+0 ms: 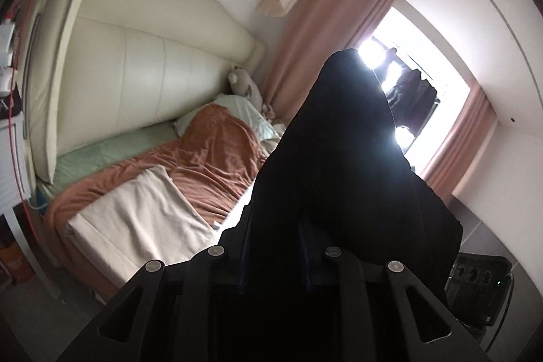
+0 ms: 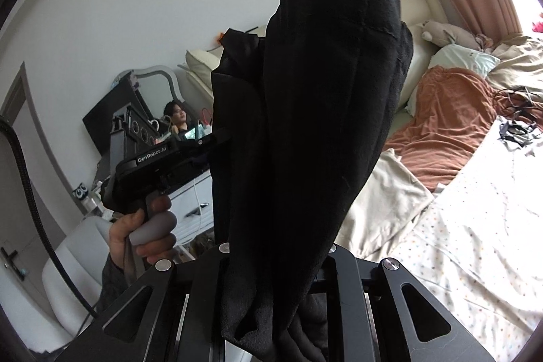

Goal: Fold large clothes
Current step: 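Carry the folded shirt with both tools toward the bed edge by the headboard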

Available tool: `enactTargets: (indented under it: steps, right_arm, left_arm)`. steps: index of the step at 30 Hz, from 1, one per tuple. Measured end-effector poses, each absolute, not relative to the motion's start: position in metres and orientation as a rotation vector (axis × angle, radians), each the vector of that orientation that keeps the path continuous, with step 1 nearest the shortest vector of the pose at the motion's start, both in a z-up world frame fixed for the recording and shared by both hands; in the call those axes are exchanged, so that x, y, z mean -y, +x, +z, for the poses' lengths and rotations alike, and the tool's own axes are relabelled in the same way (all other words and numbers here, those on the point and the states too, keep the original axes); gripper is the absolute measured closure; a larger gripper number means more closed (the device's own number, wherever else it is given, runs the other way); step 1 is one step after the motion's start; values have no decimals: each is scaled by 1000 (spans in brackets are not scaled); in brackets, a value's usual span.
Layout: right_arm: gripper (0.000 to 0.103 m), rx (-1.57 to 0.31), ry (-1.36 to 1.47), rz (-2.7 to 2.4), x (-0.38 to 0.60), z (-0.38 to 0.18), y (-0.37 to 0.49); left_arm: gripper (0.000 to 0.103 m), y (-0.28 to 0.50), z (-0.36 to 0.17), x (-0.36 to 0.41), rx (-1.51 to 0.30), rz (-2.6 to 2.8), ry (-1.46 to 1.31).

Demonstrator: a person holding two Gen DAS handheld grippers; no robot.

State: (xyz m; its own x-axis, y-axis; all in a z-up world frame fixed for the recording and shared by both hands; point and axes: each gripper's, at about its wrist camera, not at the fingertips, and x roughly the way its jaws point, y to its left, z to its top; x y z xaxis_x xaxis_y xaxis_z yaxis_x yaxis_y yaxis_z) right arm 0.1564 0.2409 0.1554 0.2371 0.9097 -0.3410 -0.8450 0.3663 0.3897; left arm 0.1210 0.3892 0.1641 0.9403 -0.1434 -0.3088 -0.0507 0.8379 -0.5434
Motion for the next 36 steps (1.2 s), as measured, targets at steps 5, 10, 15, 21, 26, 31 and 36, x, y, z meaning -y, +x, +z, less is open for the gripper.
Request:
enactTargets:
  steps: [5,10,15,21,26,31,36]
  right_arm:
    - [86,-603,119,1241,-292,149,180]
    - [86,-670,131,1280,-337,134,214]
    - [86,-736,150,1304,-375,109,242]
    - [86,-842,200,1299,-402,62,280]
    - [86,-927,237,1258,-407,22,317]
    - [86,-978,260,1237,-413,-5,347]
    - [86,-1010,304,1227,-408,-33,371]
  left_arm:
    - [79,137,160,-424,-347,13,-582]
    - [80,157,151,-460,-349,61,-599]
    - [80,179,137,-492,-387,114,-621]
    - [80,213,106,-516,-469,171,-625]
    - [80,253,71,-532,-538,200,-641]
    - [80,293,41,-544,-595,222,-657]
    - [80,334,20,-551,-665,263,-631]
